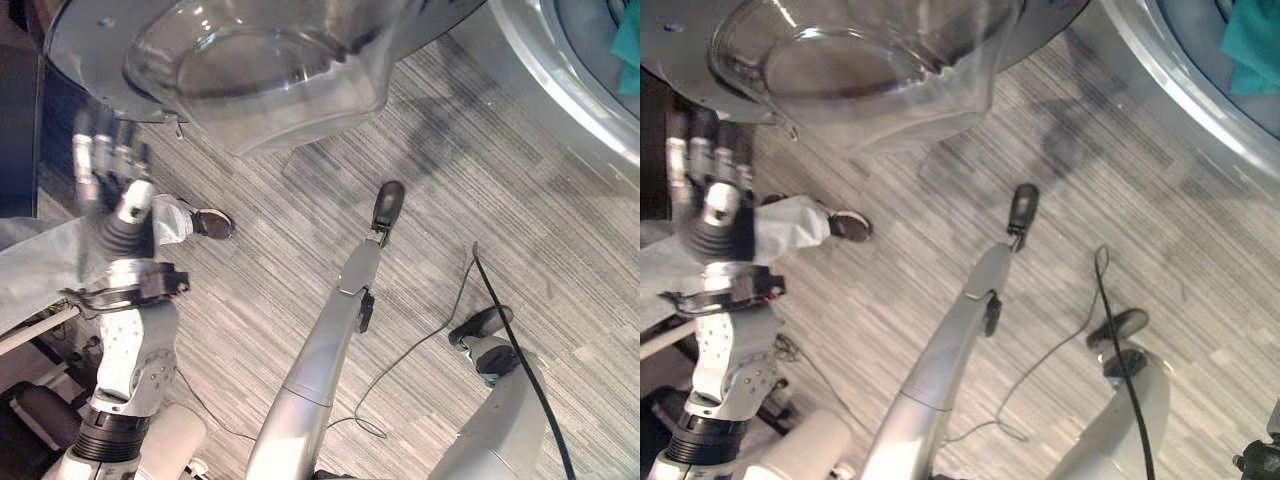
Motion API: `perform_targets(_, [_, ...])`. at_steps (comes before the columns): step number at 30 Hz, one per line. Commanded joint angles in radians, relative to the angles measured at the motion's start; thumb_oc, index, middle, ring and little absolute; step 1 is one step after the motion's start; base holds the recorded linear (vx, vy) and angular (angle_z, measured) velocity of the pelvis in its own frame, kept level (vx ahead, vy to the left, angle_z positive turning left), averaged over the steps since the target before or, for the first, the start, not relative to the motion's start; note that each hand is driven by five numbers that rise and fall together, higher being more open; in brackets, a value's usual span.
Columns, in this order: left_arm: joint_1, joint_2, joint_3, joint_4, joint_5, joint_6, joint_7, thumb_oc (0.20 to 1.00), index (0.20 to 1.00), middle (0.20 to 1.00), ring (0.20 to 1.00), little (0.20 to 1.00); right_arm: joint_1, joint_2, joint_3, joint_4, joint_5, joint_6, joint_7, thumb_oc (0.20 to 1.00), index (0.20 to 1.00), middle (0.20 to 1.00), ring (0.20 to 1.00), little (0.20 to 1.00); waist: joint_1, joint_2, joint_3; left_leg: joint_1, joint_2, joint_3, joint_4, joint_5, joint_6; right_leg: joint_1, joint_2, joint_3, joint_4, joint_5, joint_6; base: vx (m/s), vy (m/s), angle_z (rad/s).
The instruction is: Grab the laundry basket,head to the washer,open it,put in the laundry and shut it.
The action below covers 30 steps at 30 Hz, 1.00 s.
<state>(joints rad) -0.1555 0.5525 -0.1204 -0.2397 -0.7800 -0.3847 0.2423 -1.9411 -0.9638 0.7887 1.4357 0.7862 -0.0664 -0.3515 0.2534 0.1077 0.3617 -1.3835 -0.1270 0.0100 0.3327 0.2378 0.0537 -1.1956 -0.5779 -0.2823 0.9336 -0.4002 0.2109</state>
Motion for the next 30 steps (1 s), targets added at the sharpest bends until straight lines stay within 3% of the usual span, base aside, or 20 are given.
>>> perform_targets(1, [0.065,-0.021,0.034,0.039,-0.005,0.009,-0.056,1.0,1.0,1.0,1.0,1.0,-0.138,-0.074,0.131,0.048,-0.016,0.059,0.098,1.0,1.0,1.0,1.0,1.0,0.05,-0.033,-0.106,0.001,0.037,-0.02,0.114,-0.252,-0.099,0.044,0.062,-0.015,-0.053,0.019,-0.11,-0.02,-0.021,-0.03])
perform_targets(2, [0.067,-0.023,0.036,0.035,-0.005,0.008,-0.059,1.0,1.0,1.0,1.0,1.0,-0.112,-0.068,0.107,0.04,-0.002,0.05,0.1,1.0,1.0,1.0,1.0,1.0,0.048,-0.028,-0.104,0.001,0.039,-0.022,0.113,-0.252,-0.099,0.042,0.067,-0.014,-0.055,0.019,-0.111,0.0,0.0,0.0])
perform_targets(3, [0.07,-0.033,0.042,0.024,-0.011,0.003,-0.056,1.0,1.0,1.0,1.0,1.0,-0.035,-0.061,0.024,-0.004,0.078,-0.003,0.084,1.0,1.0,1.0,1.0,1.0,0.049,-0.016,-0.096,0.002,0.045,-0.021,0.108,-0.25,-0.099,0.04,0.074,-0.012,-0.058,0.02,-0.111,0.0,0.0,0.0])
perform_targets(8, [0.071,-0.037,0.048,0.032,-0.026,-0.012,-0.044,1.0,1.0,1.0,1.0,1.0,0.124,-0.066,-0.126,-0.147,0.168,-0.12,0.036,1.0,1.0,1.0,1.0,1.0,0.046,-0.013,-0.082,0.017,0.055,-0.021,0.095,-0.242,-0.101,0.045,0.088,0.0,-0.063,0.025,-0.11,-0.02,0.001,-0.05])
perform_targets(9, [0.056,-0.061,0.057,0.035,-0.034,-0.023,-0.031,1.0,1.0,1.0,1.0,1.0,0.181,-0.07,-0.174,-0.269,0.194,-0.191,0.014,1.0,1.0,1.0,1.0,1.0,0.039,-0.001,-0.072,0.025,0.059,-0.019,0.089,-0.24,-0.1,0.044,0.093,0.004,-0.065,0.025,-0.111,-0.02,0.002,-0.06])
perform_targets(10, [0.059,-0.057,0.055,0.036,-0.033,-0.023,-0.031,1.0,1.0,1.0,1.0,1.0,0.219,-0.073,-0.203,-0.3,0.185,-0.195,-0.004,1.0,1.0,1.0,1.0,1.0,0.04,-0.005,-0.072,0.03,0.059,-0.019,0.087,-0.239,-0.1,0.048,0.094,0.004,-0.065,0.026,-0.111,-0.03,-0.003,-0.05])
perform_targets(12, [0.043,-0.088,0.066,0.039,-0.028,-0.034,-0.023,1.0,1.0,1.0,1.0,1.0,0.37,-0.081,-0.331,-0.558,0.153,-0.299,-0.043,1.0,1.0,1.0,1.0,1.0,0.025,0.01,-0.055,0.05,0.063,-0.022,0.078,-0.234,-0.101,0.058,0.103,0.009,-0.064,0.027,-0.112,-0.04,-0.031,-0.06])
perform_targets(14, [0.042,-0.084,0.064,0.044,-0.025,-0.038,-0.024,1.0,1.0,1.0,1.0,1.0,0.472,-0.063,-0.418,-0.657,0.135,-0.334,-0.065,1.0,1.0,1.0,1.0,1.0,0.023,0.007,-0.052,0.061,0.063,-0.024,0.075,-0.232,-0.101,0.067,0.105,0.009,-0.062,0.027,-0.113,-0.04,-0.031,-0.06])
perform_targets(15, [0.036,-0.096,0.057,0.039,-0.03,-0.045,-0.031,1.0,1.0,1.0,1.0,1.0,0.599,0.012,-0.55,-0.789,0.134,-0.408,-0.07,1.0,1.0,1.0,1.0,1.0,0.014,0.018,-0.041,0.078,0.063,-0.024,0.074,-0.229,-0.101,0.083,0.112,0.01,-0.065,0.027,-0.113,-0.05,-0.019,-0.05])
perform_targets(19, [0.014,-0.101,0.039,0.036,-0.045,-0.061,-0.035,1.0,1.0,1.0,1.0,1.0,0.759,0.224,-0.705,-0.957,0.118,-0.469,-0.071,1.0,1.0,1.0,1.0,1.0,0.015,0.028,-0.021,0.111,0.07,-0.027,0.066,-0.221,-0.103,0.116,0.123,0.011,-0.072,0.031,-0.115,-0.06,-0.026,-0.07])
perform_targets(21, [0.017,-0.1,0.04,0.033,-0.046,-0.062,-0.033,1.0,1.0,1.0,1.0,1.0,0.802,0.281,-0.738,-1.006,0.099,-0.477,-0.076,1.0,1.0,1.0,1.0,1.0,0.013,0.026,-0.016,0.125,0.072,-0.026,0.062,-0.219,-0.104,0.131,0.127,0.009,-0.078,0.032,-0.116,-0.05,-0.015,-0.12])
perform_targets(25, [0.014,-0.127,0.045,0.017,-0.044,-0.075,-0.019,1.0,1.0,1.0,1.0,1.0,0.964,0.538,-0.792,-1.16,0.009,-0.494,-0.082,1.0,1.0,1.0,1.0,1.0,-0.002,0.033,0.013,0.171,0.078,-0.029,0.045,-0.205,-0.109,0.176,0.149,0.011,-0.101,0.031,-0.126,-0.09,-0.011,-0.07])
perform_targets(30, [0.034,-0.156,0.065,-0.002,-0.024,-0.083,-0.004,1.0,1.0,1.0,1.0,1.0,1.206,0.712,-0.754,-1.294,-0.089,-0.463,-0.049,1.0,1.0,1.0,1.0,1.0,-0.029,0.017,0.036,0.216,0.098,-0.041,0.025,-0.185,-0.123,0.226,0.174,-0.004,-0.116,0.031,-0.139,-0.1,-0.016,0.0])
